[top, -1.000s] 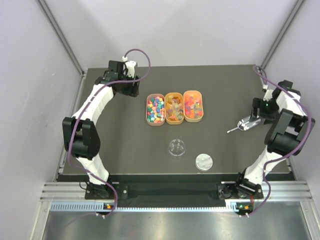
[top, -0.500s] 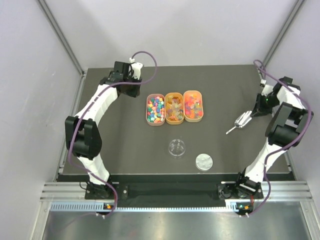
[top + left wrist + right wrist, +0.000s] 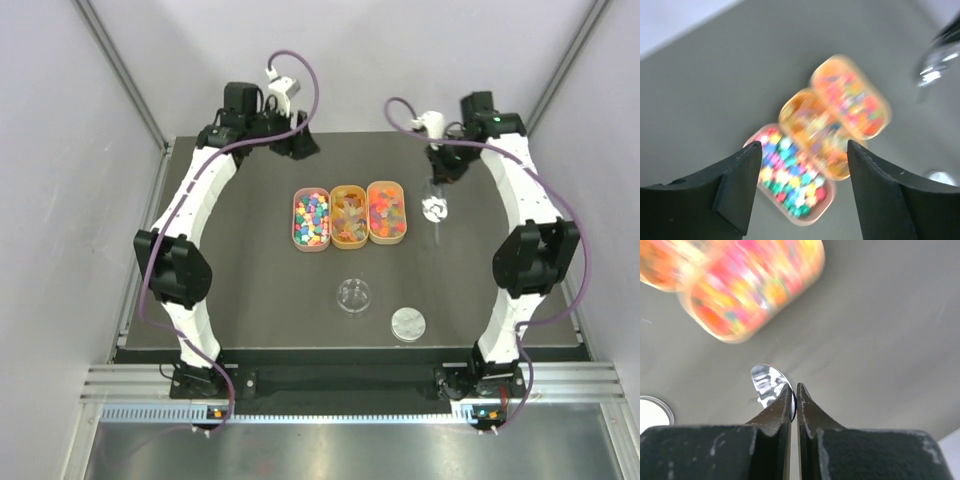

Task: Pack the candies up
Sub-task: Pick up the spatula from the center of the board.

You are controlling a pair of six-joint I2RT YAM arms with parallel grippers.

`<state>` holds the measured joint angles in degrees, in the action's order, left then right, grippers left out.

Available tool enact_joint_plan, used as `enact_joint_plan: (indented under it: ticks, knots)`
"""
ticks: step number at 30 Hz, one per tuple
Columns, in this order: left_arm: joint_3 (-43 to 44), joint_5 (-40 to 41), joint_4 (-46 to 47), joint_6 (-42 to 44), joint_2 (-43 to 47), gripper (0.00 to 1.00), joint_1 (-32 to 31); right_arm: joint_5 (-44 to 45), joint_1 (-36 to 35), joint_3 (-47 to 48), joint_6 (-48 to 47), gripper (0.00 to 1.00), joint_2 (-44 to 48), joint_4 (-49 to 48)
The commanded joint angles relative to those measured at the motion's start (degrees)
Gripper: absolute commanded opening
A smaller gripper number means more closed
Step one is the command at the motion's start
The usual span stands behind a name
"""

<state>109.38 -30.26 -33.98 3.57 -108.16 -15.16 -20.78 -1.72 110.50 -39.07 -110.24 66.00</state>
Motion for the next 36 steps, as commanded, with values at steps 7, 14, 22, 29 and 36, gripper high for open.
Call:
enact_joint_plan:
  ticks: [7,14,22,29,36]
  knots:
    - [5.41,-22.83,10.52,-10.00,-1.53,0.60,-3.12,-2.69,-13.48,14.75,1.01,0.00,4.15,-0.08]
    - [3.55,-18.97,10.52,-7.11,-1.53,0.53,-8.21,-3.57,-18.14,15.18,2.94,0.00,4.24,-1.39]
    - [4.00,-15.97,8.22,-4.89,-4.16,0.33,-12.88,-3.39,-20.08,18.00,4.53,0.00,2.74,-2.36]
    - [4.35,-15.09,8.40,-4.10,-4.52,0.31,-15.25,-3.57,-20.78,17.82,4.79,0.00,2.48,-2.36]
    - [4.61,-15.18,9.98,-5.33,-5.66,0.27,-15.52,-4.10,-21.75,17.73,5.93,0.00,1.96,-2.98]
